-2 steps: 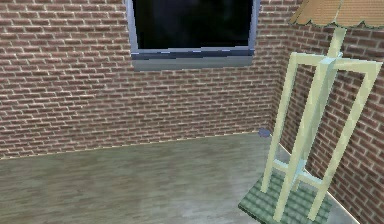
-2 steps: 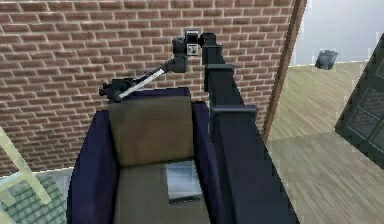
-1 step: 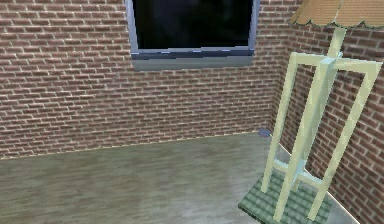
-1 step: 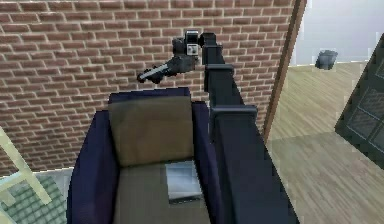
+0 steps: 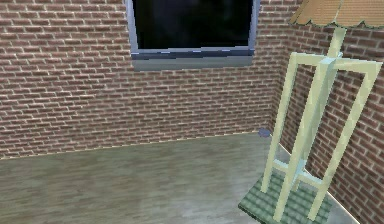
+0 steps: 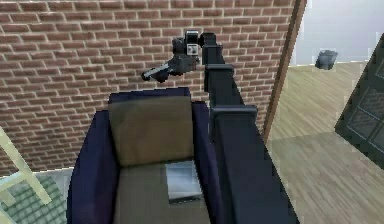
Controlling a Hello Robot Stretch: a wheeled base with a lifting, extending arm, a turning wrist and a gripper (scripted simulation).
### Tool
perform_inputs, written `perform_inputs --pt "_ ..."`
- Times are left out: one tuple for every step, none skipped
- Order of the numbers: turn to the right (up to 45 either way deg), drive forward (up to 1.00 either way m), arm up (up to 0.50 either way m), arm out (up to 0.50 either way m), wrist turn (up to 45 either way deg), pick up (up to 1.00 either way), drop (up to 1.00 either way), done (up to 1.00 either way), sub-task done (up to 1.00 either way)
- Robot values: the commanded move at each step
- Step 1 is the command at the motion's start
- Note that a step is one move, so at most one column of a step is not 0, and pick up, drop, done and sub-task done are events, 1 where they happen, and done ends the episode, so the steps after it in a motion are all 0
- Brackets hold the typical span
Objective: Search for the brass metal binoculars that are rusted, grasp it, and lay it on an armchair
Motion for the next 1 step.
perform_inputs --pt "0.0 0.00 -0.46 0.00 0.0 0.00 0.00 0.00 0.00"
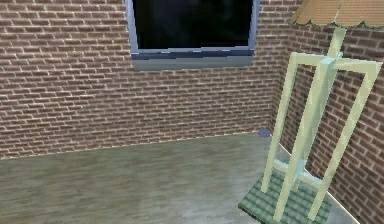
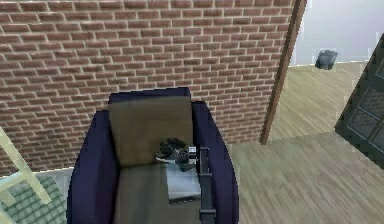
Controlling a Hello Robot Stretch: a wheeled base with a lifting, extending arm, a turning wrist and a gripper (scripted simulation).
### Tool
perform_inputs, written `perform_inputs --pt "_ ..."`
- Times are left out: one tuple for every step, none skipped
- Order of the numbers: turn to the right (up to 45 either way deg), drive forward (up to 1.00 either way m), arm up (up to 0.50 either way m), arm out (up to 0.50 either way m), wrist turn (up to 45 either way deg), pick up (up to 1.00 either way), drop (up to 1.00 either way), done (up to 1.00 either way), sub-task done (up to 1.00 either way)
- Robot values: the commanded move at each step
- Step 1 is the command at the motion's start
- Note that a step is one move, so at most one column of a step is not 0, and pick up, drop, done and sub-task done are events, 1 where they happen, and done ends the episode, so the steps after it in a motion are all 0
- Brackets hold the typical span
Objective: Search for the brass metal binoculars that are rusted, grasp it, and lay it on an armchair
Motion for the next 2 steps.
perform_inputs --pt "0.0 0.00 -0.32 0.00 0.0 0.00 0.00 0.00 0.00" --pt "0.0 0.00 0.00 0.00 0.0 0.00 1.00 0.00 0.00"
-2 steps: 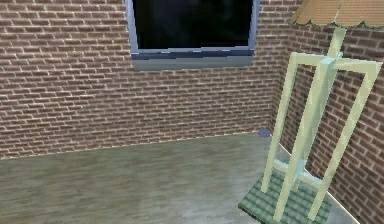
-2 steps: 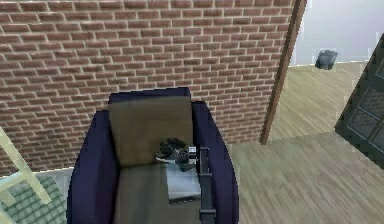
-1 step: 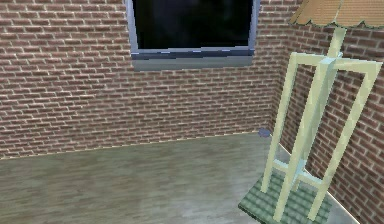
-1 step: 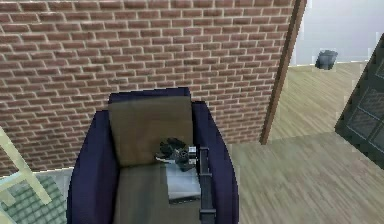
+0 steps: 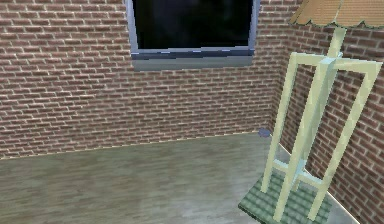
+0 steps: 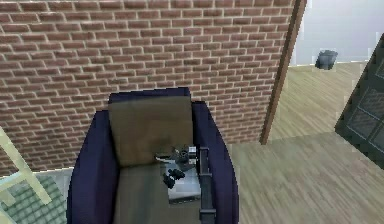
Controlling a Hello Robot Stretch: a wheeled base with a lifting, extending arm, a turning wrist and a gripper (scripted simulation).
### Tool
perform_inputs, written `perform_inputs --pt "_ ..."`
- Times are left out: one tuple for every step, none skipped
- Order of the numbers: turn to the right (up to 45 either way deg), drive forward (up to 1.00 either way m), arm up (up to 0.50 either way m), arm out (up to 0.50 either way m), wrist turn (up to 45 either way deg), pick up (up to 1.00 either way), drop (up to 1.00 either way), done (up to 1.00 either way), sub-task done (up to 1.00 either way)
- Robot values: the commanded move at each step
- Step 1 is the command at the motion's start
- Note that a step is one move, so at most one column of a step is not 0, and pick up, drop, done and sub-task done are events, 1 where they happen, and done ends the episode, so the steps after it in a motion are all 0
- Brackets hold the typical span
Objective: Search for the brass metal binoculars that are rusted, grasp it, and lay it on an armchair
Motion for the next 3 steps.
perform_inputs --pt "0.0 0.00 0.10 0.00 0.0 0.00 0.00 0.00 0.00" --pt "0.0 0.00 0.00 -0.08 0.0 0.00 0.00 0.00 0.00" --pt "0.0 0.00 0.00 0.00 0.0 0.00 0.00 1.00 0.00"
